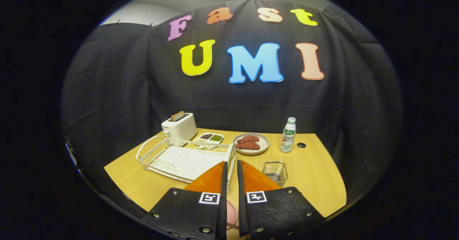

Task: Take the plate from the dish rack, then take the spoon from the basket and place it into the plate.

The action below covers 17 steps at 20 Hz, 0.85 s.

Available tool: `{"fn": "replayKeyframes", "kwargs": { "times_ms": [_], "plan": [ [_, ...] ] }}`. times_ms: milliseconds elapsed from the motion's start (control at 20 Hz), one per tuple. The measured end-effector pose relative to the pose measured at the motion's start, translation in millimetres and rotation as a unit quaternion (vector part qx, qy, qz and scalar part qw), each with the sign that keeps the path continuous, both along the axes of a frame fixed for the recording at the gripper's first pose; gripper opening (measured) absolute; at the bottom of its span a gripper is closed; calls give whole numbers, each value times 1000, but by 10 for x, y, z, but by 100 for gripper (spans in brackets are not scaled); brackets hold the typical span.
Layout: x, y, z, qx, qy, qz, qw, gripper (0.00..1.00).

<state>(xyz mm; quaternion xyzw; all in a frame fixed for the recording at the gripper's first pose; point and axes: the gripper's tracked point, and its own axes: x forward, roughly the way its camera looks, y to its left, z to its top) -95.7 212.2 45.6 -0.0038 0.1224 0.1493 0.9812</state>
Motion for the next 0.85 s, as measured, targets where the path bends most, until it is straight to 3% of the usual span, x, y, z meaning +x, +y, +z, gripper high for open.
{"fn": "replayKeyframes", "kwargs": {
  "times_ms": [50,100,150,300,850],
  "plan": [
    [-14,-76,124,2,-16,-7,1000,13],
    [-12,-172,219,-2,-29,-18,999,26],
    [-22,-262,304,-5,-41,-26,999,32],
    [31,-466,510,1,-75,-54,996,98],
    [151,-1003,585,12,-90,-104,990,99]
  ]
}}
